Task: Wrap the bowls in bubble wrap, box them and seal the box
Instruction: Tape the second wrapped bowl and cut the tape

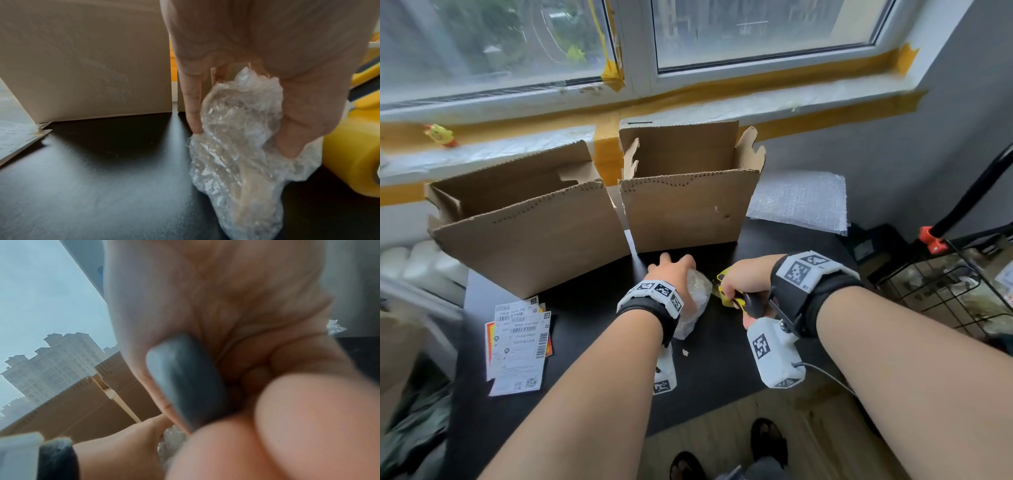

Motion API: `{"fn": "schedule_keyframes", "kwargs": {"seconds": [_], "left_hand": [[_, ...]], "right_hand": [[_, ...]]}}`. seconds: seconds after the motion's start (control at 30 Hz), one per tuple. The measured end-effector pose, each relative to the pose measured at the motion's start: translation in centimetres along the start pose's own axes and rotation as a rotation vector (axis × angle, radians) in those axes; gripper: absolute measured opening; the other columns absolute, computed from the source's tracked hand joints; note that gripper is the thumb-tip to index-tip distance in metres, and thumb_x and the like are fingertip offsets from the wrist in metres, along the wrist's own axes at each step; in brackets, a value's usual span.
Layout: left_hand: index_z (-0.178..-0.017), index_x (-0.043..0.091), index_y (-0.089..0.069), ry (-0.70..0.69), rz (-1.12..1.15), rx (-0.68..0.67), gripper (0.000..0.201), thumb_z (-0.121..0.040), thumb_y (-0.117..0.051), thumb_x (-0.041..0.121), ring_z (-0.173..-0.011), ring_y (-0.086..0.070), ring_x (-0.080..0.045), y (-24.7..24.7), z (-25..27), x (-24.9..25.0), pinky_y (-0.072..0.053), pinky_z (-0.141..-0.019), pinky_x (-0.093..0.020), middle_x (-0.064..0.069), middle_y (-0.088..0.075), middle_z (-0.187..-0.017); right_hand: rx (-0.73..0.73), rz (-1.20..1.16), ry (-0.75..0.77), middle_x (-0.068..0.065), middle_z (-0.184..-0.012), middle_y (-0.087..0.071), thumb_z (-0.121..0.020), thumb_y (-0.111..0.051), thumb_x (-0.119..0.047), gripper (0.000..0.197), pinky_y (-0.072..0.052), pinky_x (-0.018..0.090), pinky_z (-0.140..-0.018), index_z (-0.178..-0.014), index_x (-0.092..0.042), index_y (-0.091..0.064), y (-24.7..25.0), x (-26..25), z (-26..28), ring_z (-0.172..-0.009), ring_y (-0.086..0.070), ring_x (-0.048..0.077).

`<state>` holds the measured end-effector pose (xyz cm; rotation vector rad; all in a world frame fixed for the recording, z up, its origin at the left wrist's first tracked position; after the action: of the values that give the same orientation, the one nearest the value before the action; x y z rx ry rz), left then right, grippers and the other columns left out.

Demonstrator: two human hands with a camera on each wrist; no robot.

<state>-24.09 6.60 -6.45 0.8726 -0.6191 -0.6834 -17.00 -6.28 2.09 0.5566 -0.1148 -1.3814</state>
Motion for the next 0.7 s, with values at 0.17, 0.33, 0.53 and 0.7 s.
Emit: {"fn": "schedule_keyframes", "kwargs": {"seconds": [0.17,0.33,0.53,0.7], "left_hand": [[-0.124,0.035,-0.037,0.002,0.003,0.014,0.076,-0.062,-0.08,0.027,-0.109,-0.044,-0.032,0.2,0.1,0.4,-0.049,-0.072,-0.039,-0.006,-0.033,-0.116],[-0.122,0.033,-0.039,0.033,0.037,0.026,0.073,-0.062,-0.079,0.026,-0.107,-0.046,-0.032,0.2,0.1,0.1,-0.053,-0.072,-0.04,-0.006,-0.033,-0.112],[-0.118,0.033,-0.04,0.054,0.085,0.026,0.069,-0.061,-0.079,0.027,-0.101,-0.048,-0.031,0.1,-0.1,-0.4,-0.056,-0.071,-0.04,-0.004,-0.033,-0.109],[-0.122,0.03,-0.04,0.125,0.247,0.086,0.065,-0.067,-0.075,0.035,-0.088,-0.049,-0.029,0.8,-0.1,-2.0,-0.048,-0.071,-0.035,-0.003,-0.033,-0.109]], "right_hand": [[-0.076,-0.043,-0.002,0.022,-0.094,-0.053,-0.091,-0.042,-0.008,0.012,-0.044,0.042,-0.088,-0.098,0.001,-0.048,0.3,-0.2,0.2,-0.087,-0.05,0.035],[-0.128,-0.163,-0.046,0.017,-0.078,-0.051,-0.091,-0.044,-0.01,0.015,-0.046,0.034,-0.067,-0.101,0.002,-0.047,0.2,0.7,-0.1,-0.068,-0.051,0.03],[-0.094,-0.199,-0.039,0.016,-0.071,-0.054,-0.094,-0.045,-0.014,0.016,-0.047,0.025,-0.052,-0.089,0.001,-0.051,0.1,1.2,-0.9,-0.05,-0.055,0.026],[-0.053,-0.373,0.009,0.015,-0.061,-0.05,-0.093,-0.039,-0.009,0.022,-0.039,0.017,-0.04,-0.071,-0.007,-0.042,0.8,1.8,-1.3,-0.04,-0.046,0.022]]}}
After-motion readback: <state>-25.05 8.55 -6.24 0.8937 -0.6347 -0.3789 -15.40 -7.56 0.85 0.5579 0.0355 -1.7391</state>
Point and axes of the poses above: each hand's wrist, its own z-axis away from the middle knuckle, its own y-axis out of the back of the hand, x = y × z, the point moved 3 cm from there along -z, towards the middle knuckle
